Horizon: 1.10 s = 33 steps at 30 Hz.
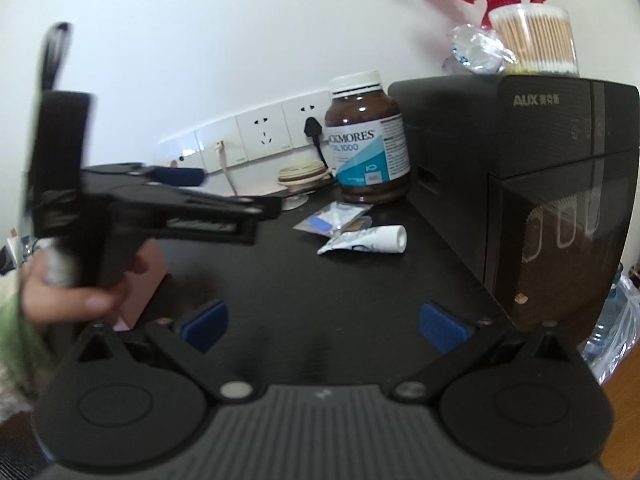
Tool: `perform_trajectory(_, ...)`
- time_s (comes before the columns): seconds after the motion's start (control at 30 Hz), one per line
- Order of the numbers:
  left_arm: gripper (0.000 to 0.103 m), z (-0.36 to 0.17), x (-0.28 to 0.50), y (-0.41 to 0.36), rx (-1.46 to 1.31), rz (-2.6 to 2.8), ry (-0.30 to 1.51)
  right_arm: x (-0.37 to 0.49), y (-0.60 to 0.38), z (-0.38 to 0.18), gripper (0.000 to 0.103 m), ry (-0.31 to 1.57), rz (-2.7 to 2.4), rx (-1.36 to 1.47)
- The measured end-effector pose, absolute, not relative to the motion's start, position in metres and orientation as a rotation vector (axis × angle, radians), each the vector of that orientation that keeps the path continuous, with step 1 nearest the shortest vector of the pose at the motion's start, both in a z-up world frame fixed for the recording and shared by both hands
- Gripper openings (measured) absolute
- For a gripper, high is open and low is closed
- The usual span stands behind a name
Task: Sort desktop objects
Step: 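Grasp the small clear plastic bag with the left gripper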
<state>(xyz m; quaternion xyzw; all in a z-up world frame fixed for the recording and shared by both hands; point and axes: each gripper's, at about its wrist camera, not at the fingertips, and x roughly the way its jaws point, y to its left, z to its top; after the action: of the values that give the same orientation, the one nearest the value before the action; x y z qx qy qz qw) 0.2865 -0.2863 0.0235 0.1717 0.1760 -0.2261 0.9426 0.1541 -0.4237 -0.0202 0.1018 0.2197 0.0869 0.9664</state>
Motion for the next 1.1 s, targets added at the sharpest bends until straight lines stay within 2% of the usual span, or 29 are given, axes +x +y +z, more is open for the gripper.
perform_trajectory(0.27, 0.103, 0.004, 0.326, -0.318, 0.354, -0.469, 0.395, 0.162, -0.438, -0.024, 0.102, 0.475, 0.126, 0.302)
perform_trajectory(0.77, 0.102, -0.012, 0.364, -0.320, 0.278, -0.553, 0.418, 0.155, -0.434, -0.021, 0.102, 0.447, 0.164, 0.262)
perform_trajectory(0.87, 0.097, -0.014, 0.368, -0.322, 0.284, -0.566, 0.436, 0.155, -0.436, -0.021, 0.102, 0.447, 0.168, 0.275)
perform_trajectory(1.1, 0.096, -0.018, 0.371, -0.337, 0.369, -0.584, 0.485, 0.156, -0.440, -0.021, 0.102, 0.446, 0.177, 0.302)
